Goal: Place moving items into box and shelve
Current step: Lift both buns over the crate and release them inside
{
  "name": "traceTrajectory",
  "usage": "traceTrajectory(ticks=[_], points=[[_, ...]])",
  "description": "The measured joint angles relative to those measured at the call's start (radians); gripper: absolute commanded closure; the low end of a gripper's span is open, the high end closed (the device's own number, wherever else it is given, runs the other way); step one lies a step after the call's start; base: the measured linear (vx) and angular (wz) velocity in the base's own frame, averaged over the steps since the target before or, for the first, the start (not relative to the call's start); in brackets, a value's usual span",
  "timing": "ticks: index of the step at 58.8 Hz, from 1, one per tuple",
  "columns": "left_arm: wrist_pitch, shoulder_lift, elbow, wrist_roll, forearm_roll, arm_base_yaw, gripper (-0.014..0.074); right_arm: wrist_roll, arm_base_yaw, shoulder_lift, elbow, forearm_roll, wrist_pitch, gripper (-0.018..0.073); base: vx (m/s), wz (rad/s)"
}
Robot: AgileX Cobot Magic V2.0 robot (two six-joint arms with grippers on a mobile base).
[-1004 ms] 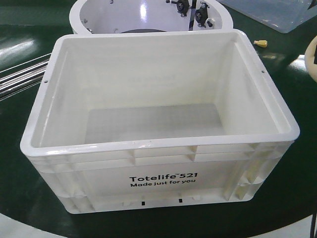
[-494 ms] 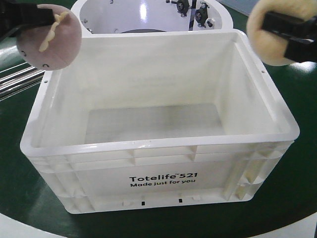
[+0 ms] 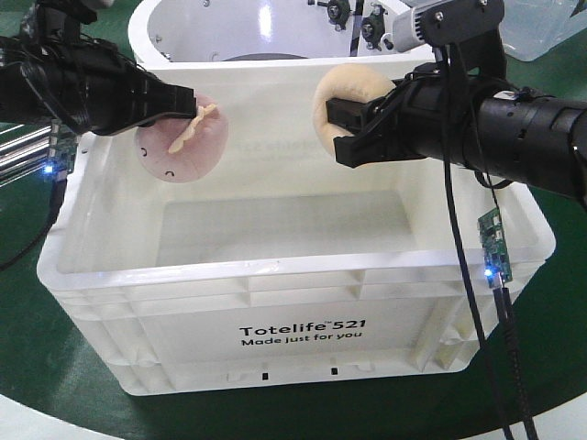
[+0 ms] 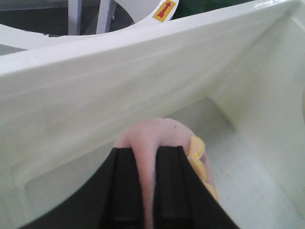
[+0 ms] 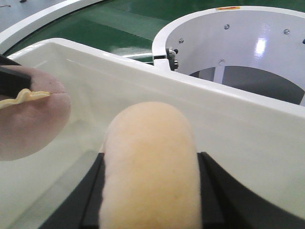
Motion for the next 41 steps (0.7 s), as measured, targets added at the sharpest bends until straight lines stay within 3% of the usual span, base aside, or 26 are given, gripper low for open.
traceTrajectory(ticks=[9,16,33,41], points=[[-0.042,0.013,0.000,0.001,0.000,0.000,0.0151,-0.027,0.000,0.004,0.000,0.000,-0.031,0.0043,0.00,0.00],[-0.067,0.015,0.000,0.001,-0.002,0.000,0.0052,-0.034,0.000,0.004,0.000,0.000,-0.072,-0.0064,0.00,0.00],[-0.074,0.004,0.000,-0.001,-0.003,0.000,0.0048,-0.040,-0.002,-0.020,0.001,0.003,-0.118,-0.0022,0.00,0.00],[-0.074,-0.040,0.000,-0.002,0.014,0.006,0.0063,-0.040,-0.069,-0.106,0.002,0.012,-0.131,0.0014,0.00,0.00]])
